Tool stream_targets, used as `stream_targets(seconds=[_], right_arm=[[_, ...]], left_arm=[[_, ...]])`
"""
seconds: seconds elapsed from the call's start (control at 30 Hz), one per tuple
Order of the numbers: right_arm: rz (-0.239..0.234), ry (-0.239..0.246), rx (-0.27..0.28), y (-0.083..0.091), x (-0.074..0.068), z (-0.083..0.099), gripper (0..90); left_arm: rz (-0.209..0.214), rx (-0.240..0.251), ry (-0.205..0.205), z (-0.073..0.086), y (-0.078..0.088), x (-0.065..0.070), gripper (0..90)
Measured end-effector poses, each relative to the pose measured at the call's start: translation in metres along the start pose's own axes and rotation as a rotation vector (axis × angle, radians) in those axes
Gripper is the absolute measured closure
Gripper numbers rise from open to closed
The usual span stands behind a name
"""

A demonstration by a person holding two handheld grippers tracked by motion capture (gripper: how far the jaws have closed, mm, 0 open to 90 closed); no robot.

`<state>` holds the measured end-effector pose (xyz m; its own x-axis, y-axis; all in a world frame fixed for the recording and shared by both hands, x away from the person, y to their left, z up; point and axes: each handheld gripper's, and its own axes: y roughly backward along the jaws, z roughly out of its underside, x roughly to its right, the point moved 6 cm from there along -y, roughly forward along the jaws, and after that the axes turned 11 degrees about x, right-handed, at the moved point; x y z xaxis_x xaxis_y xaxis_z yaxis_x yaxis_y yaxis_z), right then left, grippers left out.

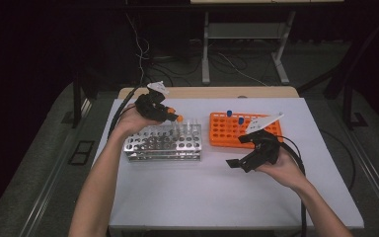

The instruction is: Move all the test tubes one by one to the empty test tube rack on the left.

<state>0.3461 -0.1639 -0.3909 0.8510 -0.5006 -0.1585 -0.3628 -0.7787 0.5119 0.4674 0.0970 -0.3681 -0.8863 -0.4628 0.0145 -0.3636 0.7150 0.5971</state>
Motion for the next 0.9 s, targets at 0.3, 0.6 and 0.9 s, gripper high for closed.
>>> stream_targets(seconds=[0.3, 0.6, 0.9], right_arm=[[0.009, -0.018, 0.012, 0.001, 0.006, 0.005, 0.3], [0.031, -0.049, 0.022, 0.006, 0.018, 0.008, 0.3], [0.061, -0.068, 0.016, 0.011, 0.036, 0.007, 0.3]], left_arm=[[0.034, -0.014, 0.026, 0.005, -0.004, 0.003, 63.8], [0.0, 0.024, 0.08, -0.003, 0.008, 0.005, 42.5], [-0.009, 0.075, 0.103, -0.014, 0.031, 0.017, 26.6]])
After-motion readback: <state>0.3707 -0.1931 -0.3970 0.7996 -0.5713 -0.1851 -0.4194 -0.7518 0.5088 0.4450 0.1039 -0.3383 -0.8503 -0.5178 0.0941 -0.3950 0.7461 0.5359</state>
